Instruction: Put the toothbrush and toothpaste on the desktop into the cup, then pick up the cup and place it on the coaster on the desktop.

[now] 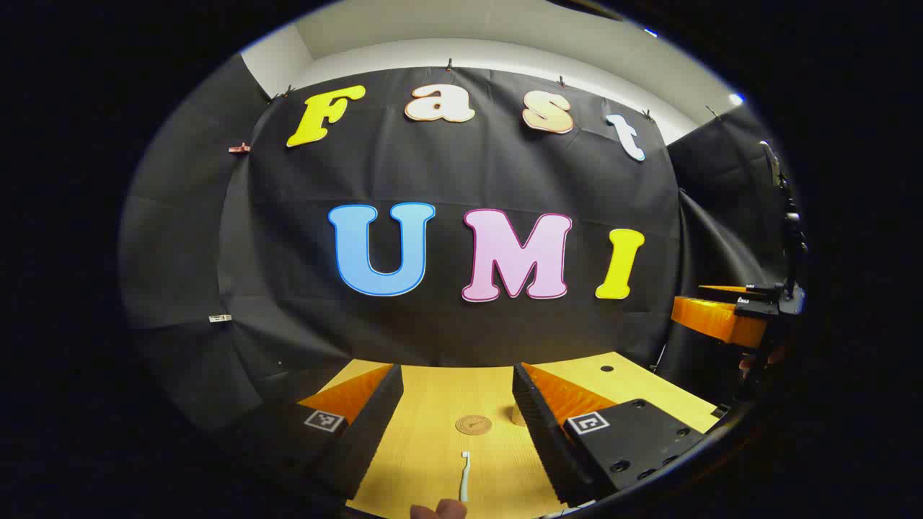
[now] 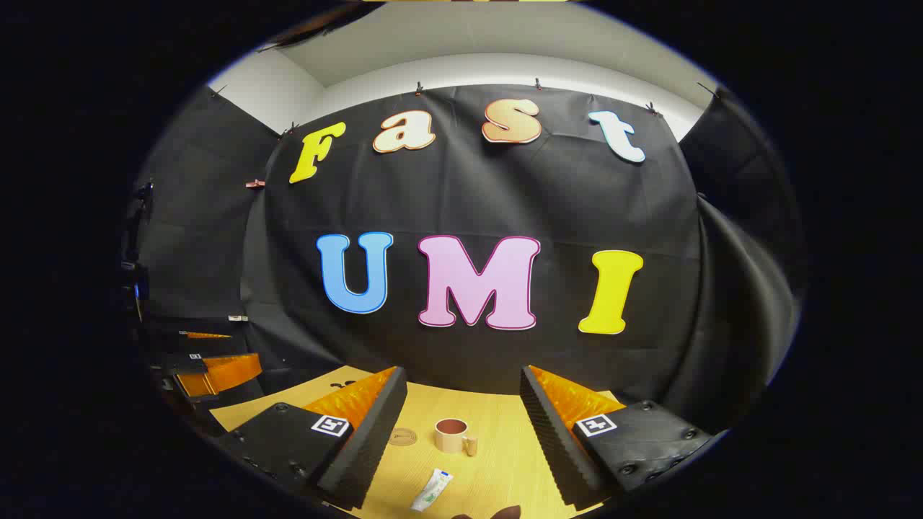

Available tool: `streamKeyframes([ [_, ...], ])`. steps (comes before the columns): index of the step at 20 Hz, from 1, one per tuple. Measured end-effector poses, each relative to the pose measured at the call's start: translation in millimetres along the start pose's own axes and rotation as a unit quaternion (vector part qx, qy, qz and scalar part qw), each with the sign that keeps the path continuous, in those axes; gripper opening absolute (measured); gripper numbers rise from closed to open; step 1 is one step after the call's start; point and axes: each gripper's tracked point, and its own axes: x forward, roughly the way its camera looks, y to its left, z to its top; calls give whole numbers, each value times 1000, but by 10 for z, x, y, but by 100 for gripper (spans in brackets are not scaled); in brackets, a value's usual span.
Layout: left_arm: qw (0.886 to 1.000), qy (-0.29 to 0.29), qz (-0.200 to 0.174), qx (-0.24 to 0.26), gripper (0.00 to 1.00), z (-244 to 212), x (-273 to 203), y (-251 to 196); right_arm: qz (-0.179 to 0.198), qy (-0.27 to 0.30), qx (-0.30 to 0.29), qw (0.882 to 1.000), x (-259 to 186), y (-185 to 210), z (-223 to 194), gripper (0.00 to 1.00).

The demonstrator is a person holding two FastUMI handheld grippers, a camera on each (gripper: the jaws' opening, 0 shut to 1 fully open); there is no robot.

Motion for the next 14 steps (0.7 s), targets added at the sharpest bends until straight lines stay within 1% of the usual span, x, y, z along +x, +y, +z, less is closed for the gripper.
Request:
streamKeyframes([
  [14, 1000, 5, 10, -1, 96, -28, 109, 9, 9, 9, 1, 1000, 141, 7, -75, 97],
])
